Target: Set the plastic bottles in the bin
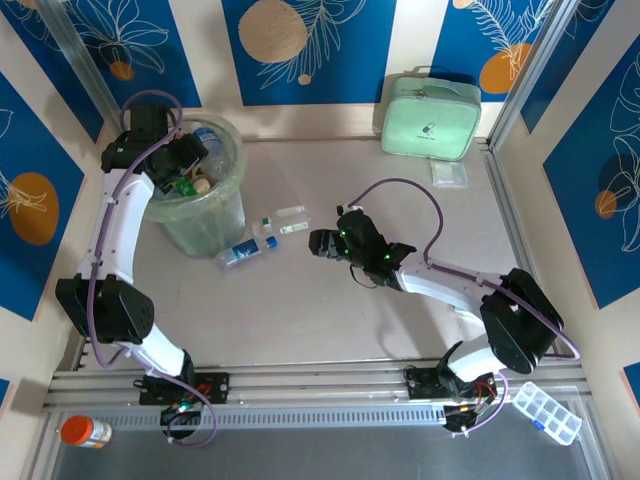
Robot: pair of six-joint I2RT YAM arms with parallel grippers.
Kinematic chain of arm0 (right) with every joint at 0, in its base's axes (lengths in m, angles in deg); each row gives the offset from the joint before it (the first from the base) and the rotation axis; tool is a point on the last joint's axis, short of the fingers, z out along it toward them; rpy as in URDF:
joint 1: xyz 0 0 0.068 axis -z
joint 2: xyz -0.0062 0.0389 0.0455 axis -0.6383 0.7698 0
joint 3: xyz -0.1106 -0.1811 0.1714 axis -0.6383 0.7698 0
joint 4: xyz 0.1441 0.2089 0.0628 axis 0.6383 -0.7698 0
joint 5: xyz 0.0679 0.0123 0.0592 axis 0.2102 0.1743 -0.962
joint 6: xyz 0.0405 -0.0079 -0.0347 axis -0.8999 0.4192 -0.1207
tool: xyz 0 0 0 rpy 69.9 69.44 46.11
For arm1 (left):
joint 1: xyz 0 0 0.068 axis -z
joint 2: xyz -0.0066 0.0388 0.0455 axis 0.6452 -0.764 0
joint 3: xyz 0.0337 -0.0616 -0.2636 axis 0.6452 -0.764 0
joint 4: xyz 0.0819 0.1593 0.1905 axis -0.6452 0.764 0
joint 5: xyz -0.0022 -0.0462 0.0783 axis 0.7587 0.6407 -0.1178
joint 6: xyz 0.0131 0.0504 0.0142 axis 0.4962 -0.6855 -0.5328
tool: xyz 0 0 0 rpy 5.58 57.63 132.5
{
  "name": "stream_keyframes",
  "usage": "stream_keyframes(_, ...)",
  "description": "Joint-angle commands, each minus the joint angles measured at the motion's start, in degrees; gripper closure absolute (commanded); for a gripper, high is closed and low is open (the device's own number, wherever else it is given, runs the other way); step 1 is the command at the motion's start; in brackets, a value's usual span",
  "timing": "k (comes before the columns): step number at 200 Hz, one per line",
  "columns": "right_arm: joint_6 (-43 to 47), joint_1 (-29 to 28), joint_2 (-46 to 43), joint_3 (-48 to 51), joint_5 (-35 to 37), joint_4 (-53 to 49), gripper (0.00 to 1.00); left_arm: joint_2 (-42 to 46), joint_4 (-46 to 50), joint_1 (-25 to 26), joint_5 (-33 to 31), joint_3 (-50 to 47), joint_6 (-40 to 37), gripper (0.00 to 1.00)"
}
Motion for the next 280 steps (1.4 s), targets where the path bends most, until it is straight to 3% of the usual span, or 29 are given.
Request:
stream_keyframes(1,0.12,-0.29,0.65,-1.61,1.17,-0.6,0.22,-0.3,1.29,-0.48,1.4,-0.19,-0.95,0.12)
stream_keyframes(27,0.03,-0.29,0.65,-1.58,1.13,-0.67,0.22,0.1,1.47,-0.51,2.04,0.5,-1.34,0.0)
stream_keyframes(178,0.38,-0.29,1.0,-1.79,1.28,-0.81,0.21,9.13,7.3,-0.42,-1.87,4.93,-6.63,0.01)
stream_keyframes(206,0.64,-0.2,1.1,-1.76,1.14,-0.66,0.21,19.82,3.18,1.93,-6.01,-3.69,-6.48,0.01)
stream_keyframes(244,0.29,0.15,1.18,-1.7,-0.1,-0.56,0.22,34.8,-1.77,14.87,-14.24,-16.65,-12.2,0.01)
stream_keyframes(280,-1.09,-0.02,0.69,-1.9,-2.36,-0.64,0.22,48.26,-10.73,20.61,-4.56,-34.77,-12.41,0.03)
